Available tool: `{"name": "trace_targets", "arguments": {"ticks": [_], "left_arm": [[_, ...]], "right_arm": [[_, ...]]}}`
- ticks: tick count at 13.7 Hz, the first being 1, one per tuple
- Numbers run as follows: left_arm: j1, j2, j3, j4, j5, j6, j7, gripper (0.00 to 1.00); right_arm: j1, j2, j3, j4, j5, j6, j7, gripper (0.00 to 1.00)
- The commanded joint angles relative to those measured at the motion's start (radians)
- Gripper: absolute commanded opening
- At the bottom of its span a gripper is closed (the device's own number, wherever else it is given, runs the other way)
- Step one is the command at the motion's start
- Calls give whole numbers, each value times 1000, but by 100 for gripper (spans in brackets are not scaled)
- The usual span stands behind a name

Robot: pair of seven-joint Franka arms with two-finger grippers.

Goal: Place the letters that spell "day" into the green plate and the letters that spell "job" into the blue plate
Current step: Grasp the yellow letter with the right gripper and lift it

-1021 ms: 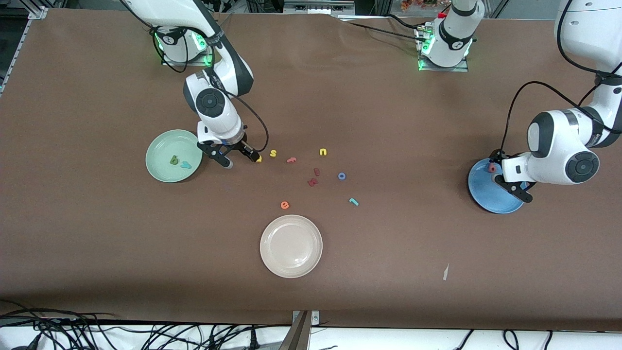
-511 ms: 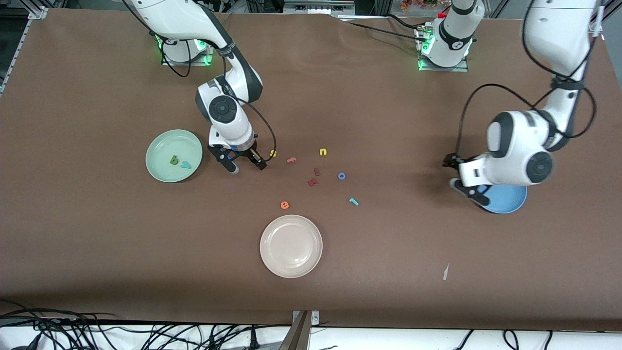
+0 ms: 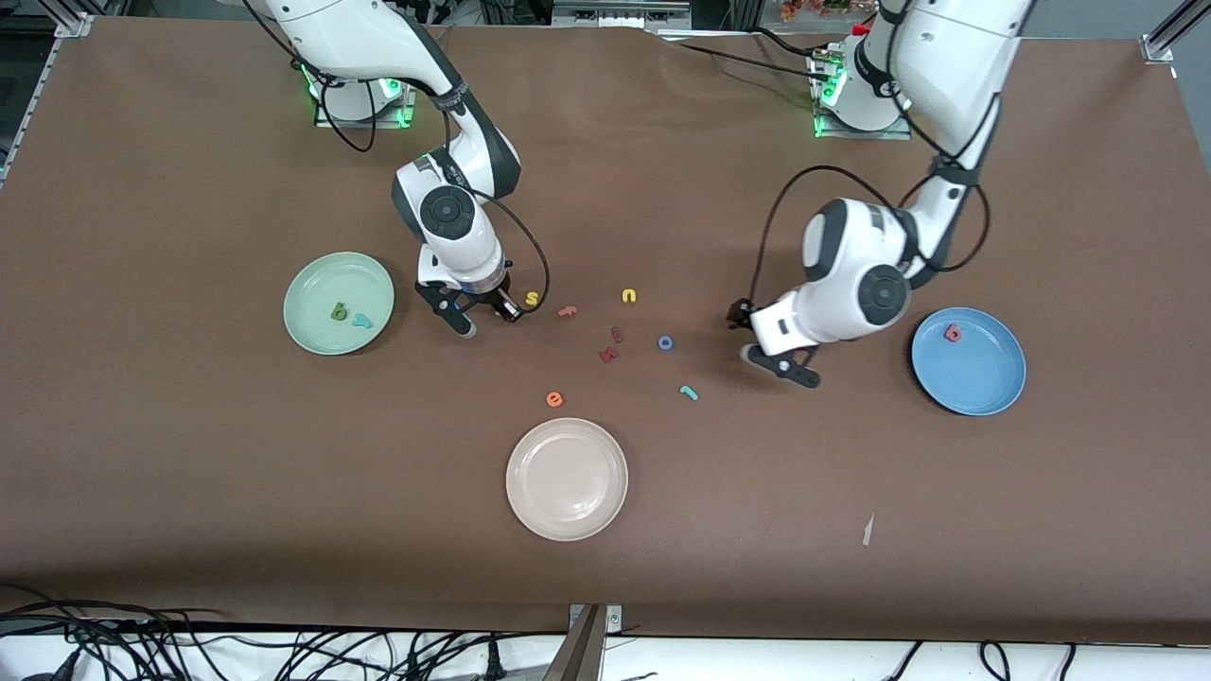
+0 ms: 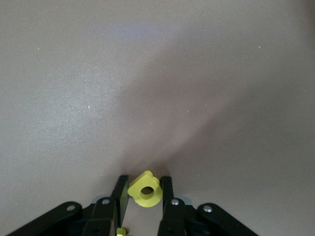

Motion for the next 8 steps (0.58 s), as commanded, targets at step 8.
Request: {"name": "trace_targets", "arguments": {"ticks": [8], "left_arm": [[-144, 108, -40, 117, -46, 102, -261, 75]], "right_arm": [[-1, -238, -296, -103, -2, -361, -659, 12]]}}
